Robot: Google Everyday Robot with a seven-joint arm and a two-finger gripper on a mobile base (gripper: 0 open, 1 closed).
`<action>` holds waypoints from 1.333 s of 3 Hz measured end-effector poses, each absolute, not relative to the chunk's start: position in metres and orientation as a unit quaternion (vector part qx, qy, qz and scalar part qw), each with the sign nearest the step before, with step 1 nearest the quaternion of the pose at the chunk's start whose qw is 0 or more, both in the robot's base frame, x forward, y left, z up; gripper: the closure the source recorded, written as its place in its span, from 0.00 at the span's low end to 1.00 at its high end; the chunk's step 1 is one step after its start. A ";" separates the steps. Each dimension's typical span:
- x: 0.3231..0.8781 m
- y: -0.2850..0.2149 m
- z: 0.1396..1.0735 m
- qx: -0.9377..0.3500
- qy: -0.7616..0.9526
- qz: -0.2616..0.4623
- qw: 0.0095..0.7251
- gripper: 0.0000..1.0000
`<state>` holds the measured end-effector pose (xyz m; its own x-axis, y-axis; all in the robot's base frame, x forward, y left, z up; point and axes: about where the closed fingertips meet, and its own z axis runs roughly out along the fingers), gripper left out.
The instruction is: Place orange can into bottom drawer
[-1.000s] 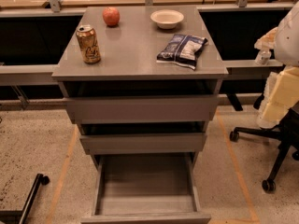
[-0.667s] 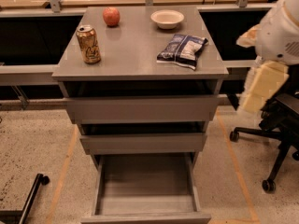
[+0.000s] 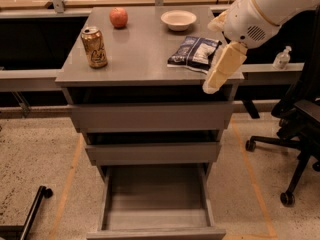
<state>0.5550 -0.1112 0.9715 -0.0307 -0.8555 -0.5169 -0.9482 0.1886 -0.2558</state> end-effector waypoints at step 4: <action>0.634 0.002 0.958 -0.622 0.673 0.172 0.362 0.00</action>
Offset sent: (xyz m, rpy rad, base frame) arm 0.0322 0.0582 0.0024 0.1294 -0.0253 0.0218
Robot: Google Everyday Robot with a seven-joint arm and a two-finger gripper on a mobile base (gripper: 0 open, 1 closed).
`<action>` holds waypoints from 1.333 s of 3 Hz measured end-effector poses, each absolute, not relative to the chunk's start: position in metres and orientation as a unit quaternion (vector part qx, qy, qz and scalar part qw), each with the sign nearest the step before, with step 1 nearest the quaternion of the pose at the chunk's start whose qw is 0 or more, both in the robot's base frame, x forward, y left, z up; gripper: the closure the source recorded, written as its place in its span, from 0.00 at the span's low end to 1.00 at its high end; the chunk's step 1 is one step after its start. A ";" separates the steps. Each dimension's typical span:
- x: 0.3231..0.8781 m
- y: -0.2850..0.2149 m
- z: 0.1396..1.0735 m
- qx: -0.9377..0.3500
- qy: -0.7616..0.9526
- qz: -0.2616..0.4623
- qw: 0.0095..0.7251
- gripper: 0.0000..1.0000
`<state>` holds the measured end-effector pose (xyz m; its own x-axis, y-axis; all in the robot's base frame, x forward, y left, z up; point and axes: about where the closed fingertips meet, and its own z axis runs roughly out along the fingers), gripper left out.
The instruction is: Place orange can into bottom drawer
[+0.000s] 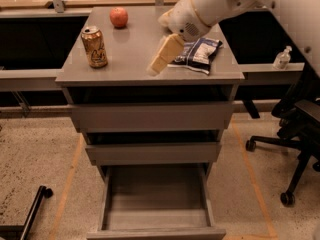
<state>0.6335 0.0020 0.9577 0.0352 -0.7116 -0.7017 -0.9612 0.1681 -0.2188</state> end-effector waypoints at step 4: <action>0.693 0.120 0.920 -0.602 0.644 0.255 0.398 0.00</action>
Offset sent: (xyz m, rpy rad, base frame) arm 0.0912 0.1552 -0.0304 0.3093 0.0545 0.0255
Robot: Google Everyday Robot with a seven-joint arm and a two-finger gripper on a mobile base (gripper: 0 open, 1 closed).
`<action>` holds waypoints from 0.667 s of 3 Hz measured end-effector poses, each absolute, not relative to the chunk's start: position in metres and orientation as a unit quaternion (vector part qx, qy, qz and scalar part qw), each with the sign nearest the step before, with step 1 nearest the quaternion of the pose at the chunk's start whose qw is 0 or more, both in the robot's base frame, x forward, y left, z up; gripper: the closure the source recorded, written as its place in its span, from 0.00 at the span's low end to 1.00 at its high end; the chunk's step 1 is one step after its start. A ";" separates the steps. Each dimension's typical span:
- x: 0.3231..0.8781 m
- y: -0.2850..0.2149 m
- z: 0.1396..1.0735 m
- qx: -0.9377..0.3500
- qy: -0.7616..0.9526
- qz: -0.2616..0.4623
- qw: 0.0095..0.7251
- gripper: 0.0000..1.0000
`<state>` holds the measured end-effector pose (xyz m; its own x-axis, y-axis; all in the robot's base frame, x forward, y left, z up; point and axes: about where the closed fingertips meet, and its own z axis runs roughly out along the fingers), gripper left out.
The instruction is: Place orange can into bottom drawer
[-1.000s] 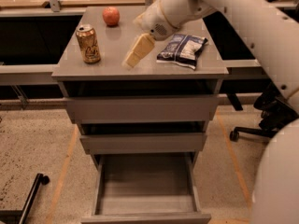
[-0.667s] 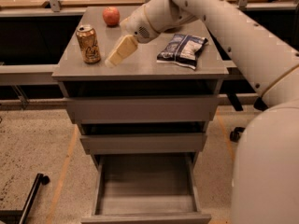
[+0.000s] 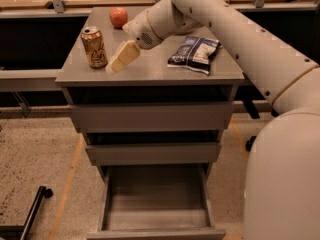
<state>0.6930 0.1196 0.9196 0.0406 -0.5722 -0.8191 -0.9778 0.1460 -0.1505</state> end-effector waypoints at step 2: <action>0.735 0.191 0.897 -0.591 0.619 0.283 0.433 0.00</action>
Offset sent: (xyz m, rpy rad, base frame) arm 0.0741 0.1088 -0.0342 0.1678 -0.0414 0.0170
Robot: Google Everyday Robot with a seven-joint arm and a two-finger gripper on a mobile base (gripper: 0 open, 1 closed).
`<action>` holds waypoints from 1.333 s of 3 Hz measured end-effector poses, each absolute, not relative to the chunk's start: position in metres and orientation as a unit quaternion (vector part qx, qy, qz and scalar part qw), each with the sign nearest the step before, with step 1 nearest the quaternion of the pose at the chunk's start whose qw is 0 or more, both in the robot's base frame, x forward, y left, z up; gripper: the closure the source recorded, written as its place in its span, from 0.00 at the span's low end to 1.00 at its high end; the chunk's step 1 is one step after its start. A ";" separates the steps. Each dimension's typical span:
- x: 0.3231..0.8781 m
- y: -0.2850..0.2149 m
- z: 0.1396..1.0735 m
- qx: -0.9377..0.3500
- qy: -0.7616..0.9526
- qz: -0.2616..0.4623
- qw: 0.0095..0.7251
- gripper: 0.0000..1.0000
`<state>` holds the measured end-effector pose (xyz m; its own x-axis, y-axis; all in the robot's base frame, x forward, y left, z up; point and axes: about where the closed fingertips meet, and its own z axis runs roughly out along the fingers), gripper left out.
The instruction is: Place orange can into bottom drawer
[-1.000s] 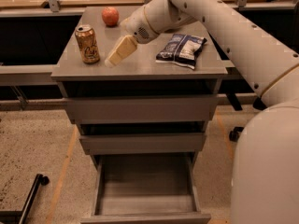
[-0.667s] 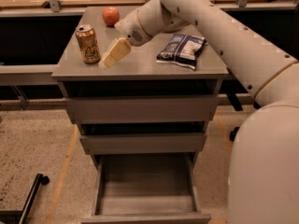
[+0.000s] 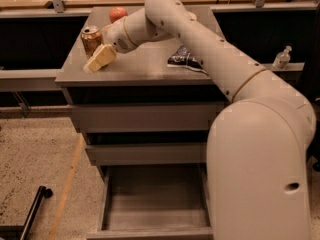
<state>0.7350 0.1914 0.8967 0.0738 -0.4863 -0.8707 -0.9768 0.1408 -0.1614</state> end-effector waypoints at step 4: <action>0.776 0.228 0.882 -0.570 0.606 0.290 0.473 0.71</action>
Offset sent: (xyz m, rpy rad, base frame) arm 0.0687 0.0428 -0.0454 0.0819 0.0031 -0.0723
